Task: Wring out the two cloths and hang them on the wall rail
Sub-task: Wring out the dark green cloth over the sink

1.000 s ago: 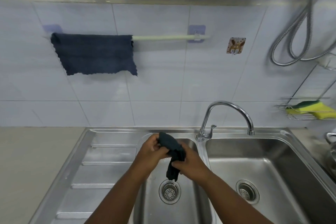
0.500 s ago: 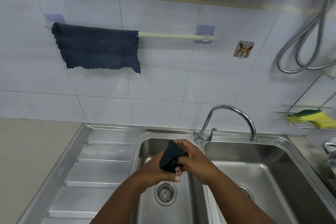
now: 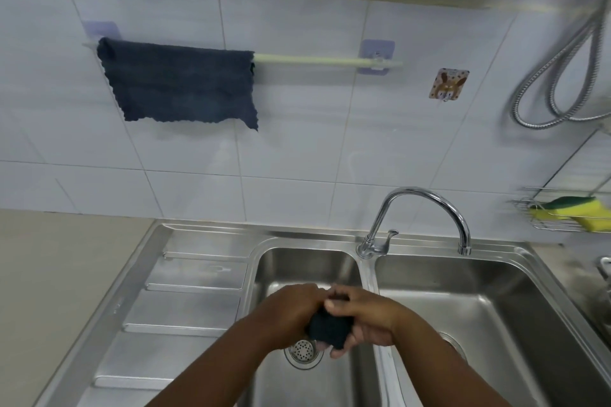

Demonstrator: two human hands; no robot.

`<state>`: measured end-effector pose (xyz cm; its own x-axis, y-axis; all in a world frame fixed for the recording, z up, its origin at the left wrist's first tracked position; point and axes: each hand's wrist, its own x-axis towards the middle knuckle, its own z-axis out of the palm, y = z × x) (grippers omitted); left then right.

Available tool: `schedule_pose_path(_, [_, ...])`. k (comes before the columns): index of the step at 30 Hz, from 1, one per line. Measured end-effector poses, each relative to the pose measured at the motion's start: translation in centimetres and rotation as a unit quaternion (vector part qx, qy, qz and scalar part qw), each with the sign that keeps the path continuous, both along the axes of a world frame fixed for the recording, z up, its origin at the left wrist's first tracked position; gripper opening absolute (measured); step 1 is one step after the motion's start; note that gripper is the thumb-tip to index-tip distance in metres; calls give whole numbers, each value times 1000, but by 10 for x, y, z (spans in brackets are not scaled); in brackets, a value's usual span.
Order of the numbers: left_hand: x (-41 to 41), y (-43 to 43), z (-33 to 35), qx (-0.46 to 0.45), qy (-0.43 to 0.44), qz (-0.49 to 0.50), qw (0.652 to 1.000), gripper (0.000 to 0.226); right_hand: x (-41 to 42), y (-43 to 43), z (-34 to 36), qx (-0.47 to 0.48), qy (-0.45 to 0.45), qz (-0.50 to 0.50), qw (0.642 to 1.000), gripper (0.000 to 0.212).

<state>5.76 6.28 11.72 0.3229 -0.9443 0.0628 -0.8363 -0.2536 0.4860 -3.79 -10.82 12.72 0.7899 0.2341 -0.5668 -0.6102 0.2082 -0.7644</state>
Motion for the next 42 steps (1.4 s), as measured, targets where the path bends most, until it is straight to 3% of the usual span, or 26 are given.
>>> schedule_pose_path(2, [-7, -6, 2, -15, -49, -27, 998, 28, -1, 4, -3, 3, 11, 65, 998, 55])
schedule_pose_path(5, [-6, -8, -6, -2, -91, 2, 996, 35, -3, 11, -1, -67, 29, 110, 991, 31])
schedule_pose_path(8, [-3, -4, -22, 76, -180, -2, 981, 25, -2, 18, -5, -208, 40, 116, 970, 27])
schedule_pose_path(11, [2, -3, -42, 160, -233, -14, 959, 21, 2, 29, -11, -379, 19, 131, 916, 25])
schedule_pose_path(14, [2, -6, -42, 206, -188, 13, 960, 14, 2, 39, -23, -530, -41, 166, 831, 18])
schedule_pose_path(16, [0, -9, -41, 231, -171, 21, 958, 16, -2, 42, -35, -581, -84, 161, 793, 13])
schedule_pose_path(19, [-2, -13, -37, 288, -68, 36, 955, 13, -6, 41, -52, -645, -155, 159, 731, 24])
schedule_pose_path(22, [1, -16, -38, 334, 71, 50, 938, 16, -8, 41, -63, -699, -228, 175, 655, 23])
schedule_pose_path(24, [4, -16, -41, 337, 122, 53, 932, 17, -9, 43, -68, -721, -240, 177, 625, 28])
schedule_pose_path(26, [4, -14, -47, 319, 114, 62, 939, 18, -10, 44, -76, -744, -235, 162, 604, 31])
schedule_pose_path(28, [0, -11, -52, 261, 40, 80, 961, 21, -8, 42, -75, -719, -203, 118, 654, 19])
schedule_pose_path(29, [-2, -9, -56, 218, -3, 87, 972, 24, -5, 40, -70, -684, -160, 119, 702, 17])
schedule_pose_path(32, [-6, -3, -68, 59, -92, 69, 992, 48, 3, 31, -52, -512, -18, 84, 855, 20])
schedule_pose_path(35, [-9, 3, -67, -50, -174, 28, 983, 63, 4, 23, -35, -313, 83, 24, 946, 20])
schedule_pose_path(37, [-10, 4, -66, -74, -216, 4, 974, 59, 2, 20, -29, -169, 112, 17, 979, 11])
schedule_pose_path(39, [-7, 5, -65, -86, -213, 15, 973, 49, 2, 19, -28, -73, 123, 28, 989, 11])
schedule_pose_path(42, [1, 4, -60, -73, -224, 15, 972, 24, 2, 23, -26, -40, 136, 54, 988, 14])
